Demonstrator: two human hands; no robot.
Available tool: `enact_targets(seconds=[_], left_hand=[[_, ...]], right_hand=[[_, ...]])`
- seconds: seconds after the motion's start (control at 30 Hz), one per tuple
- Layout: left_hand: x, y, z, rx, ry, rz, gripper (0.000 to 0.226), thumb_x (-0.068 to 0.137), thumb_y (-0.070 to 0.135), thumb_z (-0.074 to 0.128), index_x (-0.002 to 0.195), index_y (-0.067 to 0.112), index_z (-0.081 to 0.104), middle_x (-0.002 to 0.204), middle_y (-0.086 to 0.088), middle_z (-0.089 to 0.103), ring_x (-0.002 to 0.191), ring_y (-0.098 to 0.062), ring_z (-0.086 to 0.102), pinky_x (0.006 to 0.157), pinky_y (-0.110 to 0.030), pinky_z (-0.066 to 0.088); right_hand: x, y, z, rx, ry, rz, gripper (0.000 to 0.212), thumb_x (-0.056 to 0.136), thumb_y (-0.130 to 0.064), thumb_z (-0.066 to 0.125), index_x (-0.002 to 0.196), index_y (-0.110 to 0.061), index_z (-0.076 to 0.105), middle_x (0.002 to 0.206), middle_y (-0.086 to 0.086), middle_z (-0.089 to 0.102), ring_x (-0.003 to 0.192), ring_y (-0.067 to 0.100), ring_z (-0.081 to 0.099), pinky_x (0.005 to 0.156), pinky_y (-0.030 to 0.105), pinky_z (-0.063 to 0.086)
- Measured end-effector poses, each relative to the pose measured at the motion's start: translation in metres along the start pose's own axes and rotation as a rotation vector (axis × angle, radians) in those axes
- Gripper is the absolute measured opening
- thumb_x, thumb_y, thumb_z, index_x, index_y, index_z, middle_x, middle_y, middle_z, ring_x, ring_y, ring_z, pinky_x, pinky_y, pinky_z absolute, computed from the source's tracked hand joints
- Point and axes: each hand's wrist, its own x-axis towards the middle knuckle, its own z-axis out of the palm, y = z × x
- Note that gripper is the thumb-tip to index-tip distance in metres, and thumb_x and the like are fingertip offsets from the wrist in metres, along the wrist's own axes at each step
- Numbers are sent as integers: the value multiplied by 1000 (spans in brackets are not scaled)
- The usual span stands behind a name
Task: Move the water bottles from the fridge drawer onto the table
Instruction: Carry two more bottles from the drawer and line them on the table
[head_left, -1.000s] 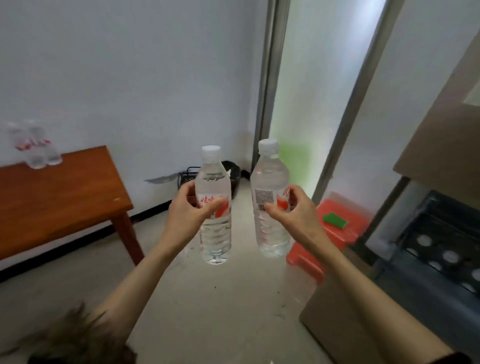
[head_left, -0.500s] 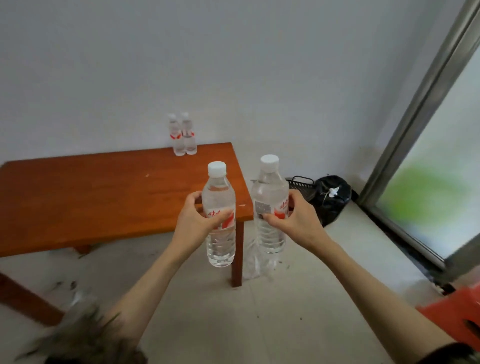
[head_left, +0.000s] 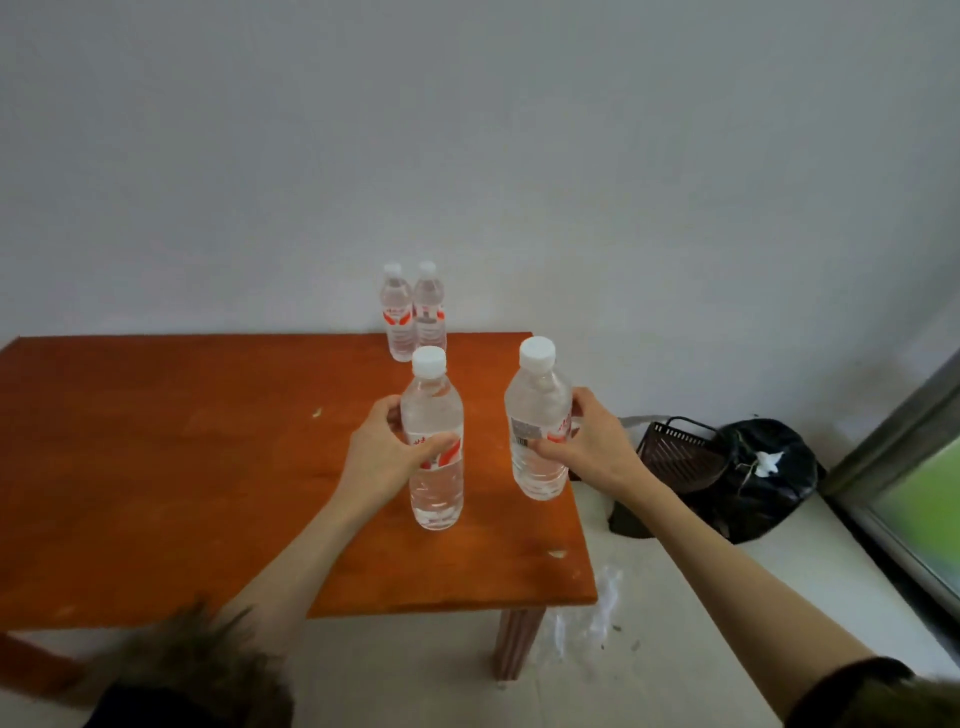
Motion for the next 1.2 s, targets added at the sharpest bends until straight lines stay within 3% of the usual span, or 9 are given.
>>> enact_targets(seconds=[0.3,0.4,0.5,0.57,0.7,0.93,1.2], left_hand=[[157,-22,31,17,-69,-69,69,71,29,77,130,15,43,129,-3,55,99,-7,49,86,-24,41],[212,-35,49,-13,-93,-74,70,68,30,79,128,18,44,126,0,57,103,-10,54,91,-27,44],[263,-45,67,-10,-115,-71,74,65,33,80,128,19,43,126,0,58,111,-16,57,96,-35,46],[291,-49,79,-9,-113,-73,77,66,34,80,131,19,41,128,0,57,114,-16,56,96,-33,45],[342,-54,105,2,-116,-61,78,66,36,79,131,18,39,130,0,55,112,-14,55,94,-30,45],[397,-54,136,-23,-91,-48,70,68,28,79,126,14,41,125,-2,56,106,-12,56,90,-24,42],[416,-58,144,-32,-89,-41,74,72,26,77,133,14,37,131,-2,51,117,-13,51,104,-35,40]], right_hand=[[167,43,18,-35,-14,109,67,71,-26,77,127,-16,41,125,4,48,107,14,49,95,33,44],[217,62,31,-41,-17,164,69,70,-25,78,128,-17,41,125,5,49,113,21,51,99,41,44],[266,78,40,-4,-1,237,68,72,-22,77,130,-15,42,125,4,54,114,21,52,93,32,44],[294,88,43,47,14,290,67,74,-20,76,131,-15,42,127,3,54,115,21,52,91,31,42],[344,107,46,149,6,351,68,75,-15,74,133,-17,39,131,3,51,120,23,50,99,40,43],[407,123,47,190,-140,301,69,77,-7,71,136,-17,38,137,2,48,123,14,43,100,32,38],[430,134,48,298,-260,323,68,78,6,66,136,-18,40,131,-1,52,125,18,46,105,47,40]])
